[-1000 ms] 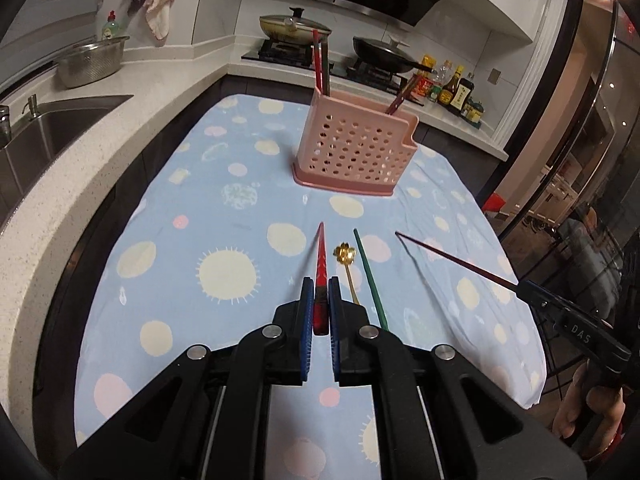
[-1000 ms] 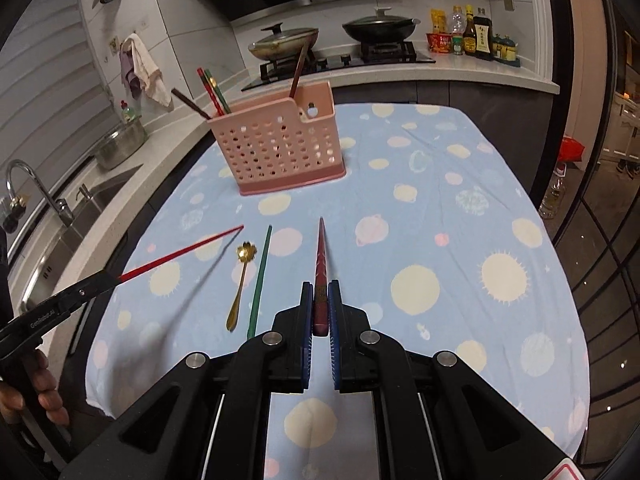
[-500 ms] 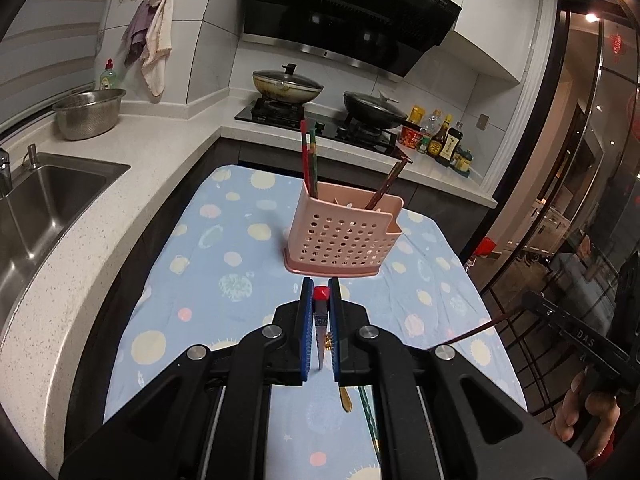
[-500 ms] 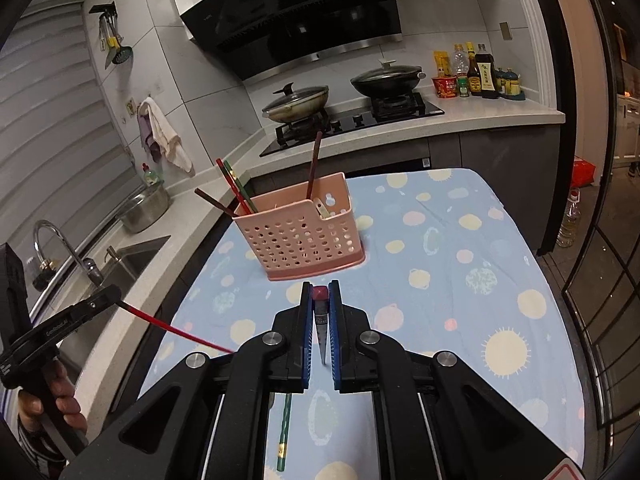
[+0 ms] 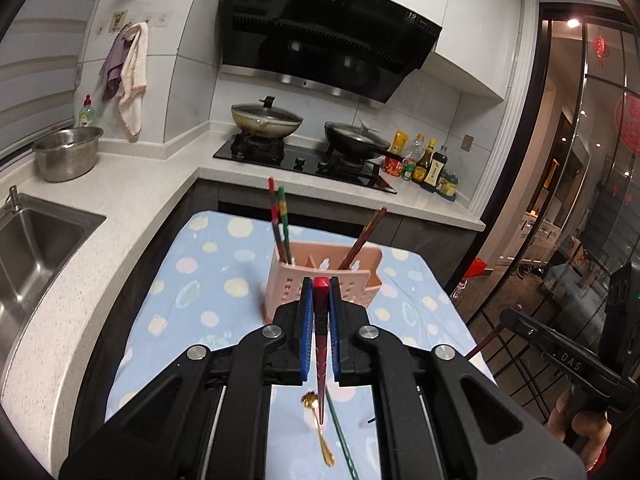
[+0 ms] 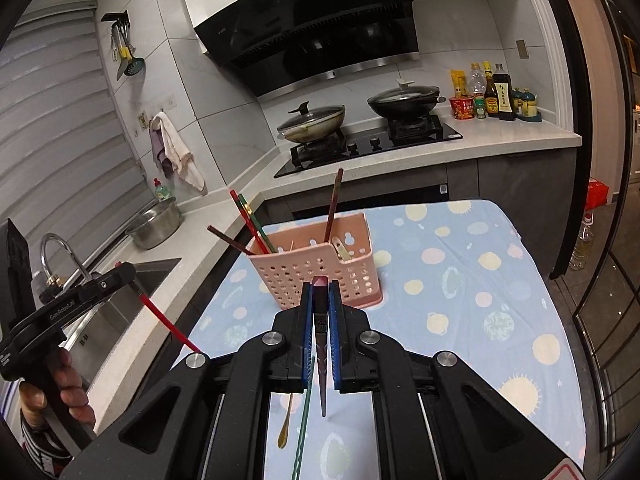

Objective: Organize utensils
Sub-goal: 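Lift and carry both held chopsticks over the pink holder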

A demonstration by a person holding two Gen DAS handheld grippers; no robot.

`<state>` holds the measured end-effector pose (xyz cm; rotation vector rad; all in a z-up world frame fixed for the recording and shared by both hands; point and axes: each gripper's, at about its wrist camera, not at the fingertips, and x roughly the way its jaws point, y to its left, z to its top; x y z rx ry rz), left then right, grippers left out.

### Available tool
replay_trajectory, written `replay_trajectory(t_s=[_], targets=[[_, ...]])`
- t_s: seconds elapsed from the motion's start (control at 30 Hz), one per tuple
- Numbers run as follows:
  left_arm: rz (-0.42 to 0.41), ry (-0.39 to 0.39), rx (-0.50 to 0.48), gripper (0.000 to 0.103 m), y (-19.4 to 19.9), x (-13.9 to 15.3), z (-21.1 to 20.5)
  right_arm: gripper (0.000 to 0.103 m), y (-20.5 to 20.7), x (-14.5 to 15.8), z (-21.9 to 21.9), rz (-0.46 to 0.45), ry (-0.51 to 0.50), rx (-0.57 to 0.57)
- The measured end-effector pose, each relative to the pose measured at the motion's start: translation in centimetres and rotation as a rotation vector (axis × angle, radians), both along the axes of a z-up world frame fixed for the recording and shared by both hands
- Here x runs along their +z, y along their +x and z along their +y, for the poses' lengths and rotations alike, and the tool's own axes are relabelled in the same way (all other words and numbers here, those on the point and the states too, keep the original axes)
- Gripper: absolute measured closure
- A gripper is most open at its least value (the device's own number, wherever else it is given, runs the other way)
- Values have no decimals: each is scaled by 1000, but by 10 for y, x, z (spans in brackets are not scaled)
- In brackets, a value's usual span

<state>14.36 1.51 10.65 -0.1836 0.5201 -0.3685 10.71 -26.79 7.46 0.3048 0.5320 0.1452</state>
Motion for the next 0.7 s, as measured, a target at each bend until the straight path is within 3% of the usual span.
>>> replay_trajectory(t_s=[0.5, 0.7], targets=[[-170, -24, -35, 96, 76, 68, -34, 96, 83, 75, -10, -178, -5, -13], [-216, -10, -15, 96, 112, 82, -43, 96, 123, 97, -2, -226, -14, -22]])
